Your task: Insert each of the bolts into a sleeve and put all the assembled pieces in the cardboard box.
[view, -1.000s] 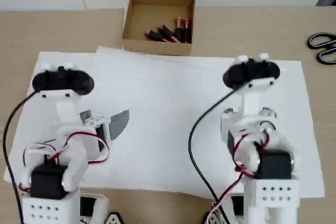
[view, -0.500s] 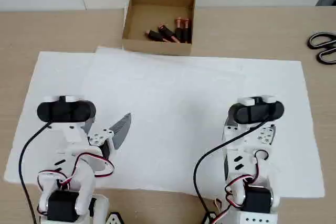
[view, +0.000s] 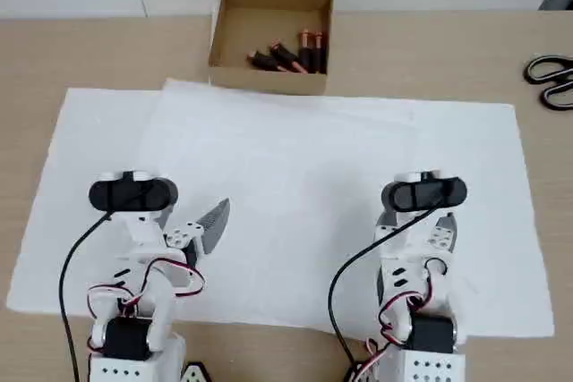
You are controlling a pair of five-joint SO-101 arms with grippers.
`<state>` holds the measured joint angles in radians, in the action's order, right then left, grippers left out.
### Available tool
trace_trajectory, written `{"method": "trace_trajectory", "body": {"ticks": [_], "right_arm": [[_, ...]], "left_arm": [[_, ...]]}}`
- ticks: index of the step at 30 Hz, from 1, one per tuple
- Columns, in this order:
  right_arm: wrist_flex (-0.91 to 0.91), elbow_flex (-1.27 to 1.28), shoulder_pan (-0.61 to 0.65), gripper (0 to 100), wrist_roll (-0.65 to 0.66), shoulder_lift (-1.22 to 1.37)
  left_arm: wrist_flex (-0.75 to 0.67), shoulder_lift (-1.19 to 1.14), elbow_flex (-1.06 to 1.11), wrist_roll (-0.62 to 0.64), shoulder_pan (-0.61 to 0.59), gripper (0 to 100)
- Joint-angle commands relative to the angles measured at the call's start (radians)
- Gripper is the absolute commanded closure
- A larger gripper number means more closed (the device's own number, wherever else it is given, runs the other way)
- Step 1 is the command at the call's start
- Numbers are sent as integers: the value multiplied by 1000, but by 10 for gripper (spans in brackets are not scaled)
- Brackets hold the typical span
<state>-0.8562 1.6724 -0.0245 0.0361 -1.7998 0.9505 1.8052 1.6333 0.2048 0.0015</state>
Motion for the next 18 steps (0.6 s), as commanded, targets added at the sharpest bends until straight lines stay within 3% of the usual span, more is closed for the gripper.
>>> {"method": "trace_trajectory", "body": {"ticks": [1,18], "right_arm": [[18,11,-10,701,2,-15],[-81,9,-5,701,3,-15]], "left_arm": [[-26,14,18,9,2,687],[-26,14,41,9,6,687]]}}
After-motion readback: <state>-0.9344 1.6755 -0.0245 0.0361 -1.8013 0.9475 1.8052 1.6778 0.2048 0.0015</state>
